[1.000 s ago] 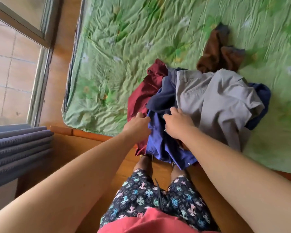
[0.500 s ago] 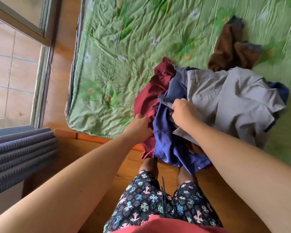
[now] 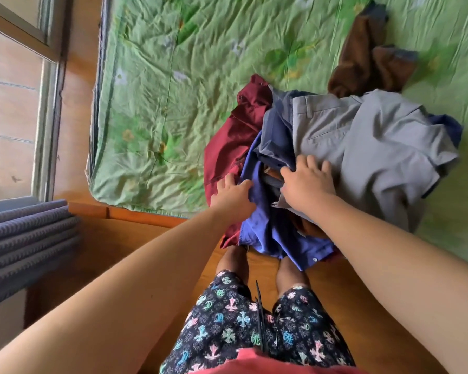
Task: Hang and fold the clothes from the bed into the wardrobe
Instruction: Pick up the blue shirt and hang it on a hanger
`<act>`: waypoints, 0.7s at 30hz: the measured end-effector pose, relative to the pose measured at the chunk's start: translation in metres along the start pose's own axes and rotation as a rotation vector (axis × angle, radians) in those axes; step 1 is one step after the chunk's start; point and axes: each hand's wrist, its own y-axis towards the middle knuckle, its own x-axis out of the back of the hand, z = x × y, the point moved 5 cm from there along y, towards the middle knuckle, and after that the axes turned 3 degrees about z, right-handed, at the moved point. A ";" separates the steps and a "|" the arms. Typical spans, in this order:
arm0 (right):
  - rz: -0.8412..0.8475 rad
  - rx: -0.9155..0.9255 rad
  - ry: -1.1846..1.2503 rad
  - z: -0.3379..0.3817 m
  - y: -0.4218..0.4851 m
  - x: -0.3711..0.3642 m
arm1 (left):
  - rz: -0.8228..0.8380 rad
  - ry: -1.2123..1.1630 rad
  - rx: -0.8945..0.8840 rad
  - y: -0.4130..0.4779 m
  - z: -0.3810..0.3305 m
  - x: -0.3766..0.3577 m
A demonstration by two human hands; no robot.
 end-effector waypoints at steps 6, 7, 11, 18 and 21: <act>-0.004 0.059 -0.045 0.025 -0.005 -0.030 | -0.011 -0.130 0.093 0.026 0.002 -0.018; -0.010 0.067 -0.042 0.027 -0.007 -0.034 | -0.029 -0.169 0.067 0.031 -0.002 -0.020; -0.035 0.046 0.015 0.028 -0.009 -0.044 | -0.176 -0.245 0.009 0.040 -0.017 -0.023; -0.080 0.029 0.067 0.030 -0.010 -0.041 | -0.345 -0.724 0.246 0.029 0.001 -0.017; -0.143 0.027 0.082 0.033 -0.014 -0.038 | -0.328 -0.937 0.321 0.023 0.009 -0.017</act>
